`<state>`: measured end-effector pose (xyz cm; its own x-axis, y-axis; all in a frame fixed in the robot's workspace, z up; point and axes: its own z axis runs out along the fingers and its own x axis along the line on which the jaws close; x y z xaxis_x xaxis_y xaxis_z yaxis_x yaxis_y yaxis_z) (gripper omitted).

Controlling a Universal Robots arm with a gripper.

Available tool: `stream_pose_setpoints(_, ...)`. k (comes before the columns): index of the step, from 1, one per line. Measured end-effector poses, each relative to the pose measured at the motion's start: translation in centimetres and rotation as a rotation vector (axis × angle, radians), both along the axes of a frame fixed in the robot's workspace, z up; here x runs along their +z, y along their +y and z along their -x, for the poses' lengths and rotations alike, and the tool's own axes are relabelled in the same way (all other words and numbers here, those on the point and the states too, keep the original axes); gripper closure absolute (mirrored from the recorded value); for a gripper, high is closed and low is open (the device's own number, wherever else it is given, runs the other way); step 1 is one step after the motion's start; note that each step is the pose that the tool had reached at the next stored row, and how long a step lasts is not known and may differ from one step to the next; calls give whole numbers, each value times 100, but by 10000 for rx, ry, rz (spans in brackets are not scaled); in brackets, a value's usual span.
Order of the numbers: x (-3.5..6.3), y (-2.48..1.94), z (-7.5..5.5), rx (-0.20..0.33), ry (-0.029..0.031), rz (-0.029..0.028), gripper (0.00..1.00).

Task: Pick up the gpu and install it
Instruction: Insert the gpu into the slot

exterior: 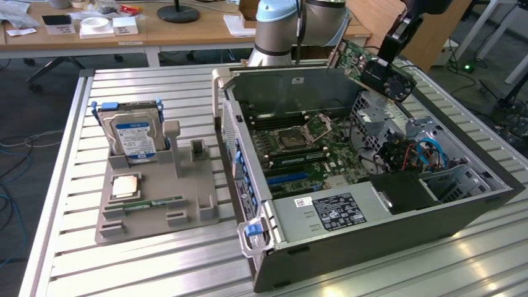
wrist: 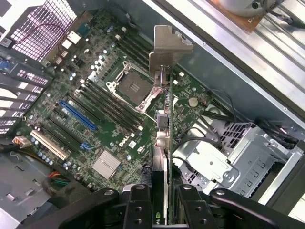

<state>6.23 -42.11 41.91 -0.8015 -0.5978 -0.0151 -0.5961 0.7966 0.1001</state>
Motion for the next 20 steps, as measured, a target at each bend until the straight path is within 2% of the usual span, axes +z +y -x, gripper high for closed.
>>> stream_pose_setpoints(11, 0, 0, 0, 84, 1, 1, 74)
stream_pose_setpoints(15, 0, 0, 2, 506, 1, 0, 74)
stream_pose_setpoints(20, -1, 0, 2, 1337, 1, 1, 74)
